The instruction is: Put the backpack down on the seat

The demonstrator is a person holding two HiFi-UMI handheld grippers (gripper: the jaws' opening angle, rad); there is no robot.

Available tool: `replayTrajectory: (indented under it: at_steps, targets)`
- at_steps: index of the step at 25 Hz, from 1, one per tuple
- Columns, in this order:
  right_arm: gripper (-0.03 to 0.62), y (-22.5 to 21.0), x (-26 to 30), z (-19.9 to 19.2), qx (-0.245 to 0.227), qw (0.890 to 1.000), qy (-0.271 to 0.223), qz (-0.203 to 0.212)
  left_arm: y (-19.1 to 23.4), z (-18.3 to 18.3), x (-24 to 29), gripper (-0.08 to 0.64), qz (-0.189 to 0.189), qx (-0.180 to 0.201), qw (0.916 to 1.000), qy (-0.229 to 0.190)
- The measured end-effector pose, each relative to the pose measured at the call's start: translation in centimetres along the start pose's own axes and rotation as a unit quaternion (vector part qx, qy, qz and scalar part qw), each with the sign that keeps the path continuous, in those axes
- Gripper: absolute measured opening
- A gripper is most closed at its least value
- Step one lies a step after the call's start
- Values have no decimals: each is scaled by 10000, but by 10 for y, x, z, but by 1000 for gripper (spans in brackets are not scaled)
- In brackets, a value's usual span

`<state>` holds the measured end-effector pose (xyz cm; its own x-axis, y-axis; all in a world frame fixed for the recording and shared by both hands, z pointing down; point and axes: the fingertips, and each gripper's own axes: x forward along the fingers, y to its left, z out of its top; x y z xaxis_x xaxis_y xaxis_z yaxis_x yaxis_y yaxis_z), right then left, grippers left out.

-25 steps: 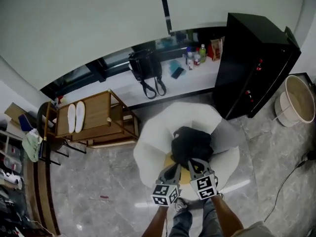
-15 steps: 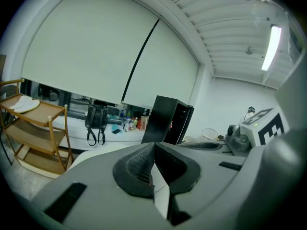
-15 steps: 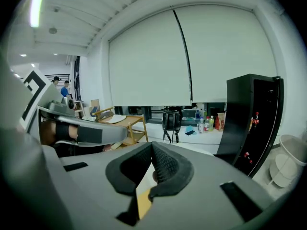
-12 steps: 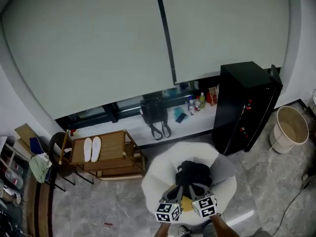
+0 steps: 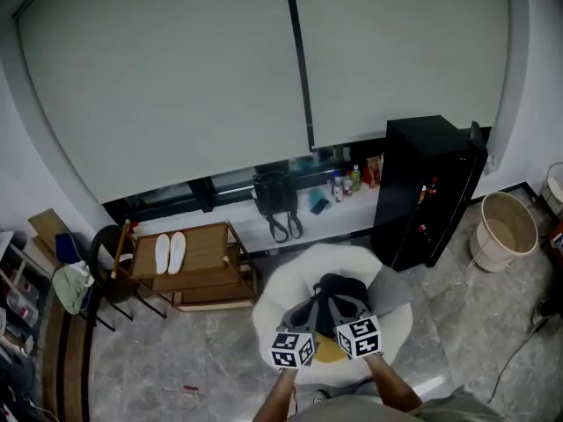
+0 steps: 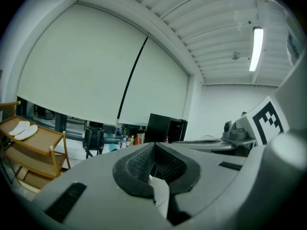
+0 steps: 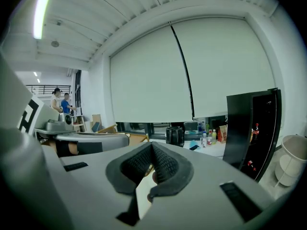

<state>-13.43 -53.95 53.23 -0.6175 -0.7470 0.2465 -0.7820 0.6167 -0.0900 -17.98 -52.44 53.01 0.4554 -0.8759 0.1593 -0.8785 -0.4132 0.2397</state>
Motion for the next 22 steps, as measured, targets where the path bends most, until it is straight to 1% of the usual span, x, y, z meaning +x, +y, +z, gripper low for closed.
replayTrajectory:
  at_steps: [7,11,15,22]
  targets:
    - [26,9,3,23,-140,9996,-219,-56,5,17,-4,31,-151,169,9997,-100]
    - [26,17,-2,18,-102,9996,-243,-106,2,12,-10,31,-253,267,9993,-71]
    - [26,20,-11,8,-68,9999,-125,-66,-8,7,-13,31,-260,220,9994,-35]
    - [26,34,-22,-4,-31,9997,-108,210,-20,-2,-27,31,-193,244,9995,-40]
